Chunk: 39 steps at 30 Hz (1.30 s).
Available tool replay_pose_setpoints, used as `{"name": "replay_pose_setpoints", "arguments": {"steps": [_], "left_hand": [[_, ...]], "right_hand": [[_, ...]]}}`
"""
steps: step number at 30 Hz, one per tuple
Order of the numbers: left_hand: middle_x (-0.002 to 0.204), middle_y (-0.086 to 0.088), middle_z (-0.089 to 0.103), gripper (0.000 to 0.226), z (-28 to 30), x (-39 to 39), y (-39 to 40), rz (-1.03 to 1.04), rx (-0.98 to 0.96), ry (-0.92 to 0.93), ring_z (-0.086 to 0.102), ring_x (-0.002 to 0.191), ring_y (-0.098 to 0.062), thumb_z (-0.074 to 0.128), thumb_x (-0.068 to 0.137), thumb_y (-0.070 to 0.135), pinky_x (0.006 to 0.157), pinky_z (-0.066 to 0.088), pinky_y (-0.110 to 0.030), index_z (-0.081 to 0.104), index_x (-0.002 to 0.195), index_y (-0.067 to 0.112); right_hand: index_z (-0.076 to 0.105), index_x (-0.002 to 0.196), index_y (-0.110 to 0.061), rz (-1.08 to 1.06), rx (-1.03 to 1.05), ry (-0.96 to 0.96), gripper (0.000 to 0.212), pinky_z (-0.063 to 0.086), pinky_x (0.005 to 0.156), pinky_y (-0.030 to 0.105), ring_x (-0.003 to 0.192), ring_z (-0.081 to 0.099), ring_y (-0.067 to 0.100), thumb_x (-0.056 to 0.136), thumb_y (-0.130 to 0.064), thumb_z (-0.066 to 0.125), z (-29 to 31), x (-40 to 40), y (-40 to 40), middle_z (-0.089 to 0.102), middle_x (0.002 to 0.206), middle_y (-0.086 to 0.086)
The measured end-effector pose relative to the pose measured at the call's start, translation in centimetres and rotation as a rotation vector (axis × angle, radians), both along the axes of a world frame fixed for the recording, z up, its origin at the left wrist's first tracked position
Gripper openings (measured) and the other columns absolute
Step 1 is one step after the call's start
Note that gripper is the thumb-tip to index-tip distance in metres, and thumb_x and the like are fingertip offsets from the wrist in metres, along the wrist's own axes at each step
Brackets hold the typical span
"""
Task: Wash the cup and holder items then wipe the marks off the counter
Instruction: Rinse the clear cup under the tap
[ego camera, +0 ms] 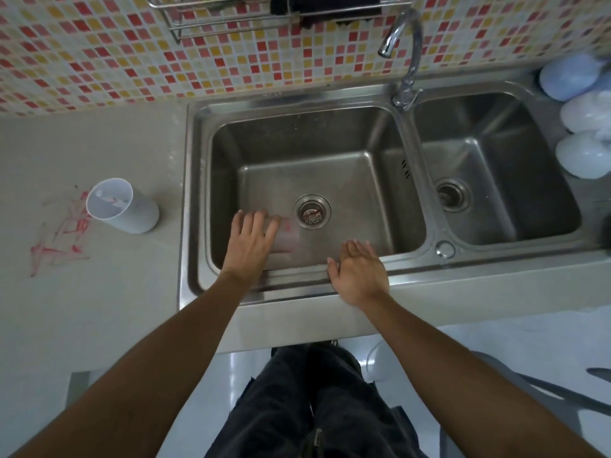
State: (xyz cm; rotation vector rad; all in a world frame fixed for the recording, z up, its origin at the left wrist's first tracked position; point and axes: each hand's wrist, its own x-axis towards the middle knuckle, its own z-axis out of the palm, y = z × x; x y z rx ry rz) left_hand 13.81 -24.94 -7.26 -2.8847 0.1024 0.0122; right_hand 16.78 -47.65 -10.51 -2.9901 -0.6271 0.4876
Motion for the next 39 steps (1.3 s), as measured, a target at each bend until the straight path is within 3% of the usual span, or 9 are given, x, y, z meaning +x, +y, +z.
{"name": "replay_pose_setpoints", "arguments": {"steps": [4, 7, 14, 19, 23, 28, 30, 33, 39], "left_hand": [[0.122, -0.019, 0.049, 0.070, 0.5, 0.3, 0.4, -0.013, 0.008, -0.018, 0.050, 0.109, -0.037, 0.069, 0.063, 0.004, 0.108, 0.034, -0.052, 0.044, 0.128, 0.012], [0.122, -0.020, 0.050, 0.073, 0.3, 0.5, 1.2, -0.008, 0.002, -0.029, 0.050, 0.111, -0.037, 0.073, 0.063, 0.007, 0.108, 0.035, -0.052, 0.044, 0.130, 0.015], [0.113, -0.016, 0.050, 0.076, 0.5, -0.3, 1.8, 0.210, -0.218, 0.030, 0.053, 0.104, -0.035, 0.076, 0.070, 0.047, 0.106, 0.037, -0.053, 0.042, 0.133, 0.020], [0.105, -0.014, 0.054, 0.073, 3.2, 2.1, 0.2, 0.276, -0.317, -0.056, 0.053, 0.099, -0.035, 0.077, 0.061, 0.040, 0.095, 0.044, -0.053, 0.047, 0.124, 0.018], [0.110, -0.016, 0.061, 0.078, 5.2, 6.5, -2.5, 0.274, -0.375, -0.174, 0.058, 0.103, -0.037, 0.080, 0.062, 0.047, 0.097, 0.044, -0.056, 0.047, 0.124, 0.014], [0.124, -0.003, 0.059, 0.066, 8.1, 12.8, -7.1, 0.338, -0.592, -0.177, 0.054, 0.115, -0.029, 0.067, 0.070, 0.052, 0.104, 0.036, -0.047, 0.044, 0.125, 0.022], [0.122, 0.000, 0.057, 0.065, 9.1, 14.9, -8.5, 0.377, -0.684, -0.172, 0.054, 0.114, -0.025, 0.067, 0.068, 0.046, 0.105, 0.036, -0.044, 0.043, 0.124, 0.024], [0.117, 0.000, 0.055, 0.068, 9.9, 17.0, -9.6, 0.387, -0.779, -0.156, 0.055, 0.109, -0.022, 0.073, 0.068, 0.041, 0.097, 0.040, -0.038, 0.044, 0.125, 0.018], [0.107, -0.001, 0.060, 0.059, 10.2, 19.2, -10.7, 0.423, -0.788, -0.148, 0.060, 0.100, -0.025, 0.071, 0.068, 0.036, 0.090, 0.042, -0.037, 0.046, 0.117, 0.015]], "right_hand": [[0.037, 0.145, 0.000, 0.000, -0.021, 0.009, 0.073, 0.009, 0.121, 0.039, 0.143, 0.030, 0.024, 0.096, -0.047, 0.008, 0.4, -0.2, 0.2, 0.040, 0.150, 0.015], [0.035, 0.146, -0.002, 0.007, -0.032, -0.002, 0.080, 0.009, 0.121, 0.040, 0.143, 0.030, 0.024, 0.092, -0.049, -0.001, 0.4, -0.3, 0.0, 0.038, 0.151, 0.014], [0.028, 0.150, -0.006, -0.023, 0.000, 0.085, 0.065, 0.002, 0.121, 0.041, 0.146, 0.021, 0.021, 0.101, -0.046, 0.011, 1.2, -0.6, 0.2, 0.031, 0.156, 0.010], [0.039, 0.143, -0.010, -0.051, 0.183, 0.210, 0.058, 0.021, 0.116, 0.038, 0.136, 0.036, 0.024, 0.100, -0.049, 0.033, 2.2, 0.6, -0.6, 0.043, 0.147, 0.007], [0.031, 0.148, -0.007, -0.338, 0.475, 0.297, 0.064, 0.028, 0.113, 0.034, 0.140, 0.034, 0.027, 0.098, -0.045, 0.047, 4.9, 6.0, -2.3, 0.036, 0.153, 0.012], [0.038, 0.143, -0.007, -0.490, 0.610, 0.097, 0.054, 0.037, 0.103, 0.035, 0.130, 0.046, 0.033, 0.098, -0.033, 0.052, 8.6, 16.9, -5.4, 0.048, 0.142, 0.015], [0.043, 0.137, -0.008, -0.511, 0.653, 0.054, 0.048, 0.041, 0.097, 0.036, 0.124, 0.051, 0.037, 0.096, -0.032, 0.053, 9.5, 20.9, -6.3, 0.054, 0.135, 0.016], [0.031, 0.147, -0.009, -0.518, 0.660, 0.061, 0.060, 0.038, 0.103, 0.041, 0.129, 0.046, 0.037, 0.097, -0.035, 0.052, 10.1, 25.3, -7.1, 0.044, 0.146, 0.016], [0.035, 0.141, -0.012, -0.435, 0.702, 0.125, 0.052, 0.040, 0.096, 0.035, 0.124, 0.051, 0.034, 0.096, -0.029, 0.054, 9.6, 29.6, -6.1, 0.046, 0.142, 0.009]]}}
